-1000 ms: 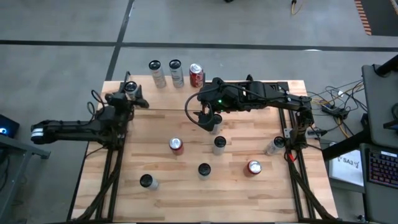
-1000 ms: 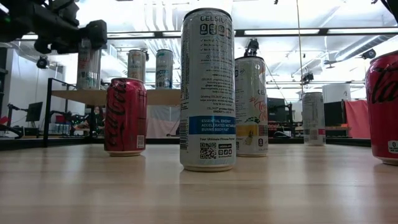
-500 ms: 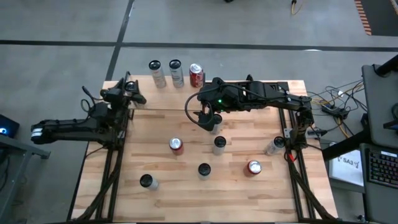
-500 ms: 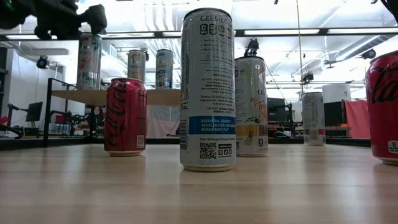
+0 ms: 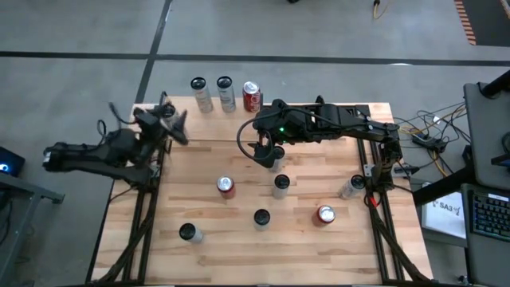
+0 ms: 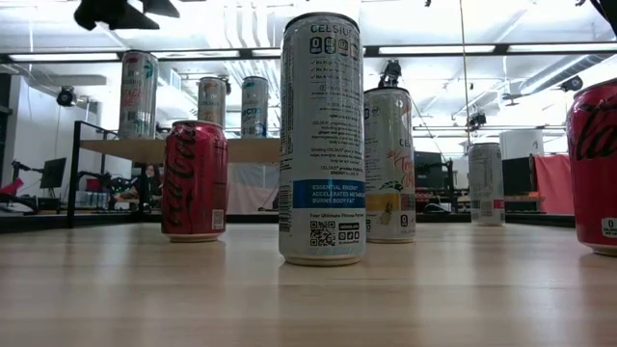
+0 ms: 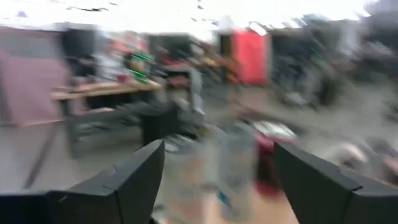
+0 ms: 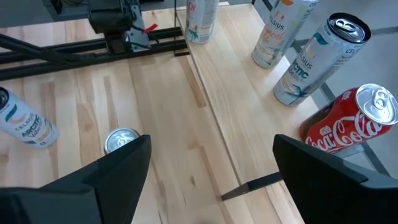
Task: Place canned beverage on shelf
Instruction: Put the bottom left white pink soda can on the shelf
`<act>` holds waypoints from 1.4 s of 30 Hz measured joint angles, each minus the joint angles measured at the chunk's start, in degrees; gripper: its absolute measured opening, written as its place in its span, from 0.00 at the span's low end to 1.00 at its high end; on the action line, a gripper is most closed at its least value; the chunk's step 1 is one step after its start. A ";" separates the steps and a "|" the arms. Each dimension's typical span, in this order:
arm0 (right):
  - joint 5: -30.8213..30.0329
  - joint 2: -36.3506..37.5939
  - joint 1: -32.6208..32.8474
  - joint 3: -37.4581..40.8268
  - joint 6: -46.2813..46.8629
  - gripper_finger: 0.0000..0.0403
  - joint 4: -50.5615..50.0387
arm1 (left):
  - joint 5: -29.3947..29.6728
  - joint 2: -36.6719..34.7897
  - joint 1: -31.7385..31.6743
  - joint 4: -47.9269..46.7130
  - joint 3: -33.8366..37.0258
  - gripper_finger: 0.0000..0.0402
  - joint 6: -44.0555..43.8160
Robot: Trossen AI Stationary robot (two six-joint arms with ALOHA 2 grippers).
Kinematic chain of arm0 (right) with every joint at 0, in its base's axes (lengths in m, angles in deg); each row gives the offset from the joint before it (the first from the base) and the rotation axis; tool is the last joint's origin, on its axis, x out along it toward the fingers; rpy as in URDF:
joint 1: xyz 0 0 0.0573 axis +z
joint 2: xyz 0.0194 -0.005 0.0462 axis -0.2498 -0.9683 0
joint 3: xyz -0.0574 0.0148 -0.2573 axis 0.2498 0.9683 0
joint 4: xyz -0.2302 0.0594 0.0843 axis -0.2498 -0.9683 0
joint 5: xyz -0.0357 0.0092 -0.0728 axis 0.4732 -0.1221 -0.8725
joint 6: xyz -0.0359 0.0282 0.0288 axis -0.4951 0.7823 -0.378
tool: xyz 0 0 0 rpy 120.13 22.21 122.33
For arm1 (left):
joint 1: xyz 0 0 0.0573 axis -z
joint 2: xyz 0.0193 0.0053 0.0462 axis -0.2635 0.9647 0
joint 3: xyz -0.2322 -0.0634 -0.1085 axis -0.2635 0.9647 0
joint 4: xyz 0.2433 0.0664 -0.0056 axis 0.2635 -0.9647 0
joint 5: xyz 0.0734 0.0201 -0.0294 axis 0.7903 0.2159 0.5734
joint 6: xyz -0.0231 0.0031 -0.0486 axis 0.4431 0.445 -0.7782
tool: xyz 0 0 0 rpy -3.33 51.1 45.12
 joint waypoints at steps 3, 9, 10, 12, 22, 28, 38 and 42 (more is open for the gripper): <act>0.00 0.00 0.00 0.00 0.00 0.81 -0.23 | -2.31 0.72 6.29 -18.13 -5.35 0.63 -12.22; 0.55 0.00 0.00 0.00 -0.10 0.81 -0.63 | -4.89 4.66 14.06 -55.61 -15.32 0.44 -46.52; 0.61 0.00 0.00 0.00 -0.27 0.81 -0.67 | -4.87 5.51 14.19 -62.17 -16.35 0.40 -52.78; 0.66 0.00 0.00 0.00 -0.31 0.81 -0.73 | -4.70 7.11 14.02 -73.17 -17.46 0.31 -64.27; 0.68 0.00 0.00 0.00 -0.44 0.81 -1.12 | 3.10 9.01 13.77 -84.46 -16.28 0.03 -79.66; 0.68 0.00 0.00 0.00 -0.44 0.81 -1.28 | 4.88 8.13 13.30 -84.43 -16.25 0.00 -79.18; 0.67 0.00 0.00 0.00 -1.10 0.81 -1.28 | 4.92 8.82 13.12 -83.98 -16.21 0.00 -78.99; 0.68 0.00 0.00 0.00 -1.24 0.81 -1.28 | 4.92 9.36 12.23 -83.51 -16.19 0.00 -78.98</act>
